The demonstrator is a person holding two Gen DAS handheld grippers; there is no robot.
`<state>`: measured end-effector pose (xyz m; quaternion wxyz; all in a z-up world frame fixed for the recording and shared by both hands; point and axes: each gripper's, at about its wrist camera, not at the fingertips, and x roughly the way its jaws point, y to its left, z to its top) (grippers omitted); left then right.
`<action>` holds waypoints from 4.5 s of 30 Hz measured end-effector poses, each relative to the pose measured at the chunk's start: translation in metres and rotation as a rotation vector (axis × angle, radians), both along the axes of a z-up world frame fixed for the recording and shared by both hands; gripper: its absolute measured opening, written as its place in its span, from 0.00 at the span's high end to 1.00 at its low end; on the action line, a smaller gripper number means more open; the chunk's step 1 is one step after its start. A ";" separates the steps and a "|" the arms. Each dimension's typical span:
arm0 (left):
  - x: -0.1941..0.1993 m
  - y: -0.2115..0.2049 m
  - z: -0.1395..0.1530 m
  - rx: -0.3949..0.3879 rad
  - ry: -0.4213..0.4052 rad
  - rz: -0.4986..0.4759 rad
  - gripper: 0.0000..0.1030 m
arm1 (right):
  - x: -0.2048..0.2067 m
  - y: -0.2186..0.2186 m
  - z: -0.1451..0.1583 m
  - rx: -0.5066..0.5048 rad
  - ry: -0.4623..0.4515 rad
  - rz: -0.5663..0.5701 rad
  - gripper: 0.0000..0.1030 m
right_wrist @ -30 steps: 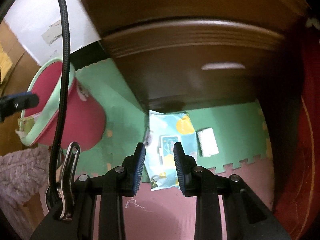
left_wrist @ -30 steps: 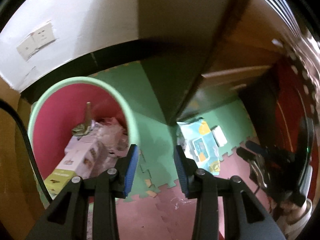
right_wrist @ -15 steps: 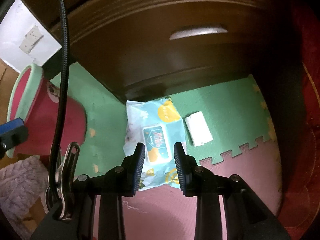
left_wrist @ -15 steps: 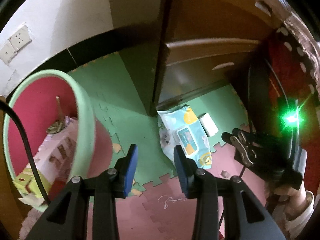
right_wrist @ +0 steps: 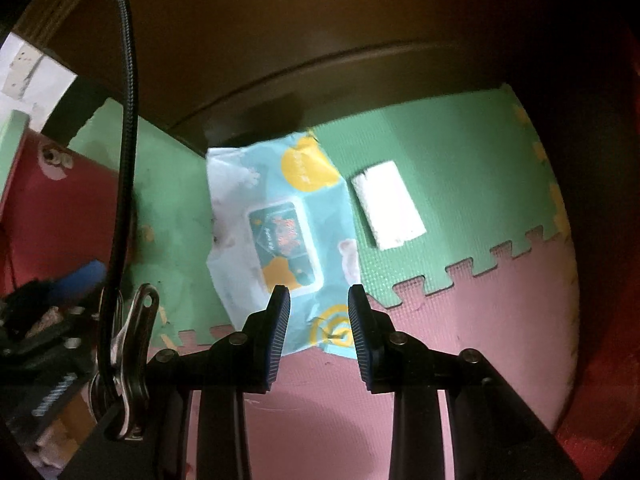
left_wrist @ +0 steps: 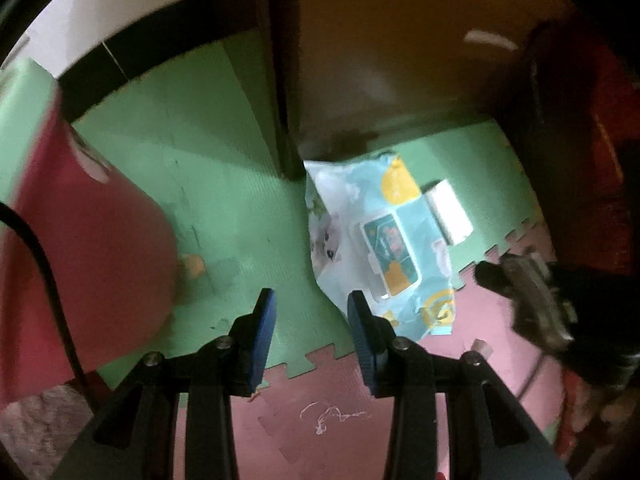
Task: Collect trash
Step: 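Lower both open tools around the blue wet-wipes packet on the mat, then close the left tool on the wet-wipes packet while the right tool pinches its edge, then carry the wet-wipes packet in both tools over the red bucket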
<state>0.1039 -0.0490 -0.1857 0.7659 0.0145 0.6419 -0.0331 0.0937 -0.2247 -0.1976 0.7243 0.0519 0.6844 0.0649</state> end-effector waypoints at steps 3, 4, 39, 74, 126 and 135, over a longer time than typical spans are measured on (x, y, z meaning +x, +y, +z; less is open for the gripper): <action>0.001 -0.002 -0.021 -0.006 0.027 0.025 0.63 | 0.001 -0.006 -0.010 -0.014 0.020 -0.020 0.70; 0.002 -0.002 -0.028 -0.010 0.037 0.039 0.63 | 0.001 -0.009 -0.012 -0.016 0.027 -0.027 0.70; 0.033 0.019 -0.106 -0.168 0.141 0.191 0.62 | 0.024 -0.008 -0.090 -0.024 0.149 -0.080 0.70; 0.019 0.014 -0.087 -0.256 0.148 0.153 0.78 | 0.030 0.009 -0.072 0.005 0.156 0.025 0.89; -0.092 0.155 0.224 -0.234 -0.330 0.259 0.82 | -0.047 0.152 0.230 0.218 -0.294 0.083 0.89; -0.082 0.197 0.231 -0.197 -0.345 0.298 0.82 | -0.023 0.200 0.225 0.237 -0.298 0.152 0.89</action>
